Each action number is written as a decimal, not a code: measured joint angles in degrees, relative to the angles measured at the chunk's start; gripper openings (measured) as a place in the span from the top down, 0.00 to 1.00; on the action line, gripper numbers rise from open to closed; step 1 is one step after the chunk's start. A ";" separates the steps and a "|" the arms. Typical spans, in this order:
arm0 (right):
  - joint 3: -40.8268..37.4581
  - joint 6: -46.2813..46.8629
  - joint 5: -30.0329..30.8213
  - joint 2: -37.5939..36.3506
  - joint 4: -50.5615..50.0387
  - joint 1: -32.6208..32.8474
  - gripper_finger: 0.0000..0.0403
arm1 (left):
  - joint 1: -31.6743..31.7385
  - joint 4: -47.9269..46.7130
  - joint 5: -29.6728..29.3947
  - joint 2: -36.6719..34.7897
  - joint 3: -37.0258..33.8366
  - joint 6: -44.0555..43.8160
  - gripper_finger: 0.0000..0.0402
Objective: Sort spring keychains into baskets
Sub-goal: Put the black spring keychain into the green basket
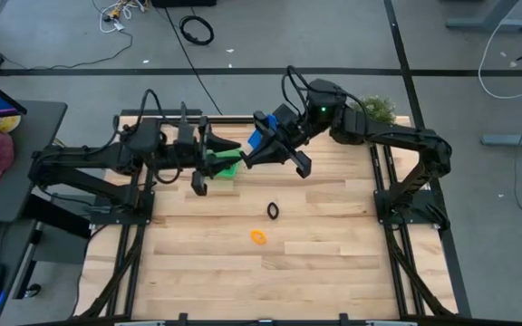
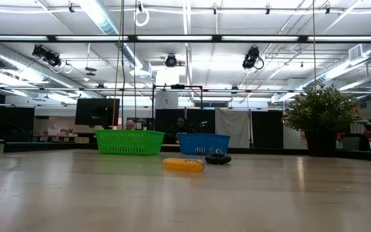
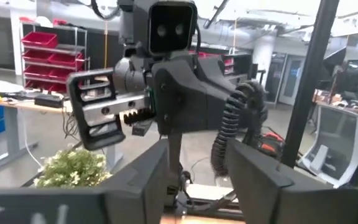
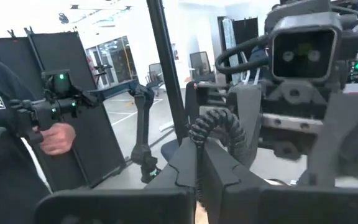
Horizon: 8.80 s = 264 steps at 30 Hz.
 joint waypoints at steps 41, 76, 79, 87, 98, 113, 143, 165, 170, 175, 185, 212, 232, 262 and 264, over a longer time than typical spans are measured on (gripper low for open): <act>0.00 0.92 0.38 -0.02 -0.93 -0.05 0.88 | -0.04 5.36 4.54 1.82 -0.04 0.20 0.93; -0.31 -11.50 8.18 -14.58 -37.60 -8.27 0.64 | -8.72 -27.10 -22.38 -17.39 -0.04 -6.61 0.96; -0.35 -11.49 8.74 -14.32 -37.32 -8.27 0.64 | -9.81 -26.79 -34.79 -16.79 -0.04 -6.33 0.96; -0.35 -11.47 17.19 -14.36 -36.44 -8.29 0.64 | -8.85 -18.73 -68.82 -9.58 -0.04 -4.13 0.96; -0.35 -11.43 18.32 -14.36 -36.38 -8.29 0.64 | 0.09 -12.41 -69.74 -3.17 -0.09 -8.97 0.96; -0.35 -9.32 18.31 -14.34 -36.38 -8.27 0.64 | 22.82 -35.25 -44.66 -0.39 10.36 -22.93 0.97; -0.35 -8.48 18.32 -14.32 -36.40 -8.16 0.64 | 32.91 -73.15 -4.93 29.82 18.86 -31.52 0.97; -0.34 -8.63 18.32 -14.32 -36.42 -8.14 0.64 | 30.96 -53.50 -0.14 29.82 -3.15 -39.17 0.96; -0.34 -8.55 18.32 -14.32 -36.42 -8.14 0.64 | 31.12 -52.75 0.02 29.77 -4.77 -39.13 0.96; -0.35 -8.42 18.32 -14.32 -36.42 -8.14 0.64 | 31.10 -51.55 0.02 29.77 -4.87 -39.02 0.96; -0.35 -8.26 18.32 -14.32 -36.42 -8.14 0.64 | 31.12 -50.61 -1.09 29.76 -4.87 -38.33 0.96; -0.35 -8.48 18.32 -13.16 -36.34 -8.15 0.64 | 32.96 -49.56 0.35 33.41 -4.92 -35.39 0.96; -0.35 -8.52 18.32 -13.16 -36.34 -8.14 0.64 | 32.94 -49.74 0.89 33.35 -4.92 -34.00 0.66; -0.35 -8.53 18.30 -13.18 -37.43 -8.16 0.64 | 18.75 -48.45 -14.44 3.49 11.00 -22.06 0.70; -0.34 -8.70 18.32 -13.18 -37.43 -8.16 0.64 | 16.57 -45.19 -14.13 1.06 11.04 -18.86 0.70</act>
